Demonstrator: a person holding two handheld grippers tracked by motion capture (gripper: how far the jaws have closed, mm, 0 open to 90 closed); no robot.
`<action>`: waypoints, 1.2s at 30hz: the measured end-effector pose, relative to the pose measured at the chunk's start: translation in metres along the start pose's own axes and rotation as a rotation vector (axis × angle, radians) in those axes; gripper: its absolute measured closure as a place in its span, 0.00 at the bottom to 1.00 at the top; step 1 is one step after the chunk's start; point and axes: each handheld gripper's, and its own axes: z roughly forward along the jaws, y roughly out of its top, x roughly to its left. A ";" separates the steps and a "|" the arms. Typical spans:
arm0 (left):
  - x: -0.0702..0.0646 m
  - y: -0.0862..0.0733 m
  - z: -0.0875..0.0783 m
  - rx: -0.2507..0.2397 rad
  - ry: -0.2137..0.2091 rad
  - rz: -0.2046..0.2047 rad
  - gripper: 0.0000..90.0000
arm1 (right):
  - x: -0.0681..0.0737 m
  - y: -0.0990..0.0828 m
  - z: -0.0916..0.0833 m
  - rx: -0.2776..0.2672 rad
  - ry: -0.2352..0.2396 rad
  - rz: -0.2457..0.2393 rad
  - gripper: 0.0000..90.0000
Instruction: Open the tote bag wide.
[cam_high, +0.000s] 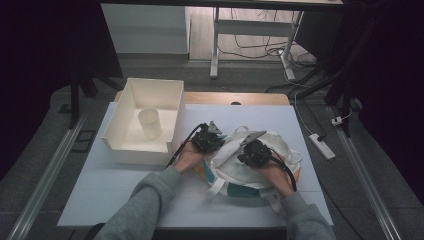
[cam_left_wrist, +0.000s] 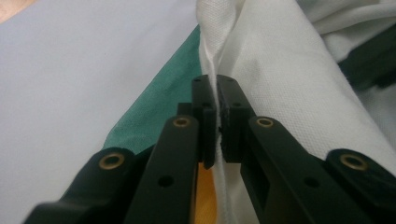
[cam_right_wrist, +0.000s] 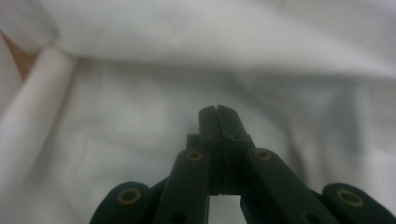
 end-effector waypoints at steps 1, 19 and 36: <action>0.000 0.000 0.000 0.000 0.000 0.000 0.95 | 0.001 -0.001 0.004 0.024 0.005 -0.005 1.00; 0.002 -0.002 0.001 0.012 0.019 -0.011 0.95 | 0.023 -0.036 -0.013 0.018 0.018 0.025 1.00; -0.001 0.001 -0.008 -0.034 0.007 -0.018 0.84 | 0.032 -0.039 -0.023 -0.055 -0.008 -0.023 1.00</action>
